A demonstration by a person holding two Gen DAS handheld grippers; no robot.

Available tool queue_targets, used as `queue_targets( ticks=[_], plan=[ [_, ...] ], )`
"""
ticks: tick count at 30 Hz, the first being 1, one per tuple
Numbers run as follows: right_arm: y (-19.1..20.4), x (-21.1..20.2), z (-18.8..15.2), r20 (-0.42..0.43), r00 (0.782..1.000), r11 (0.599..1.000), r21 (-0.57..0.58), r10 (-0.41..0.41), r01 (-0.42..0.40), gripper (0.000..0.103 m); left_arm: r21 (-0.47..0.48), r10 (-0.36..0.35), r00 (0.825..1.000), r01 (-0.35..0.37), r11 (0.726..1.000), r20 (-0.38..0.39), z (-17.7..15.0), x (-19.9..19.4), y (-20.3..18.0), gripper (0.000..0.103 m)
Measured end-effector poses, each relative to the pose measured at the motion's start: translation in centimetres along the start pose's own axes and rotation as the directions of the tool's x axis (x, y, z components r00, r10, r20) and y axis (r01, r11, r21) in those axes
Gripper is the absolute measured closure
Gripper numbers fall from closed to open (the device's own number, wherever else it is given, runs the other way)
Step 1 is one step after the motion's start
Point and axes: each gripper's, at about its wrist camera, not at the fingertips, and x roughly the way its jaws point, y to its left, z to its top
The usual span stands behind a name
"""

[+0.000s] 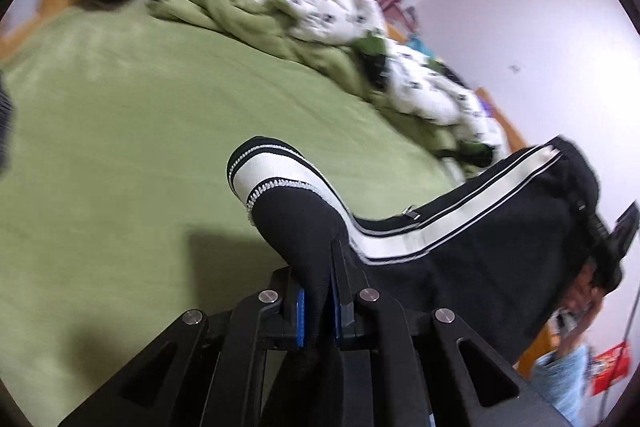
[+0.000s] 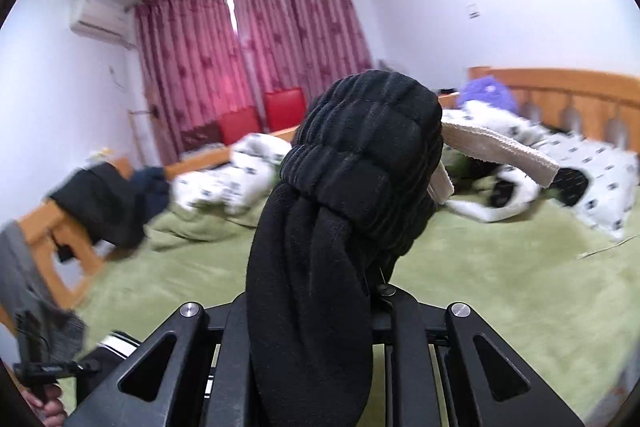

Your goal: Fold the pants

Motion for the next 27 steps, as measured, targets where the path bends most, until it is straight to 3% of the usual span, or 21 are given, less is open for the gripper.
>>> queue_targets(
  ticks=[3, 5, 8, 10, 11, 14, 16, 17, 18, 21, 24, 27],
  plan=[
    [0.9, 3.1, -3.5, -0.05, 0.998, 1.0, -0.009, 0.024, -0.024, 0.085, 0.014, 0.112, 0.994, -0.112, 0.994, -0.007, -0.8, -0.8, 3.9, 0.093],
    [0.2, 5.9, -7.2, -0.15, 0.988, 1.0, -0.007, 0.025, -0.027, 0.085, -0.021, 0.167, 0.984, -0.168, 0.986, -0.059, -2.2, 0.5, 7.1, 0.092],
    [-3.1, 9.1, -12.5, -0.264, 0.962, 0.997, -0.029, -0.075, 0.07, 0.085, -0.1, 0.221, 0.967, -0.235, 0.967, -0.13, -4.5, 2.9, 11.1, 0.085],
    [-7.5, 11.6, -15.5, -0.414, 0.903, 0.991, 0.024, -0.113, 0.135, 0.082, -0.14, 0.218, 0.964, -0.24, 0.961, -0.153, -5.5, 3.1, 12.5, 0.074],
    [-9.6, 12.2, -16.6, -0.475, 0.875, 0.984, 0.089, -0.094, 0.153, 0.08, -0.161, 0.207, 0.966, -0.231, 0.96, -0.153, -5.9, 2.9, 12.9, 0.071],
    [-14.1, 12.4, -18.8, -0.542, 0.836, 0.948, 0.303, 0.085, 0.1, 0.077, -0.152, 0.209, 0.969, -0.228, 0.962, -0.129, -6.5, 1.5, 12.3, 0.067],
    [-14.8, 10.7, -19.4, -0.544, 0.836, 0.952, 0.288, 0.072, 0.106, 0.067, -0.11, 0.224, 0.968, -0.236, 0.966, -0.113, -7.1, 0.6, 10.8, 0.061],
    [-14.6, 9.7, -19.6, -0.534, 0.845, 0.959, 0.256, 0.037, 0.119, 0.059, -0.079, 0.235, 0.967, -0.243, 0.967, -0.1, -7.5, 0.2, 9.9, 0.051],
    [-14.4, 8.4, -19.5, -0.513, 0.859, 0.968, 0.208, -0.012, 0.138, 0.058, -0.049, 0.244, 0.966, -0.249, 0.967, -0.081, -8.0, -0.1, 9.0, 0.047],
    [-14.1, 5.8, -18.8, -0.473, 0.879, 0.98, 0.145, -0.052, 0.136, 0.049, 0.017, 0.285, 0.957, -0.284, 0.959, -0.052, -9.7, -1.1, 7.5, 0.046],
    [-14.9, 5.6, -18.9, -0.477, 0.878, 0.978, 0.162, -0.037, 0.129, 0.048, 0.025, 0.261, 0.965, -0.261, 0.965, -0.018, -11.4, -2.5, 6.5, 0.046],
    [-15.7, 6.8, -19.2, -0.459, 0.888, 0.965, 0.217, -0.03, 0.145, 0.042, 0.01, 0.177, 0.984, -0.177, 0.984, 0.006, -12.5, -3.7, 5.4, 0.046]
  ],
)
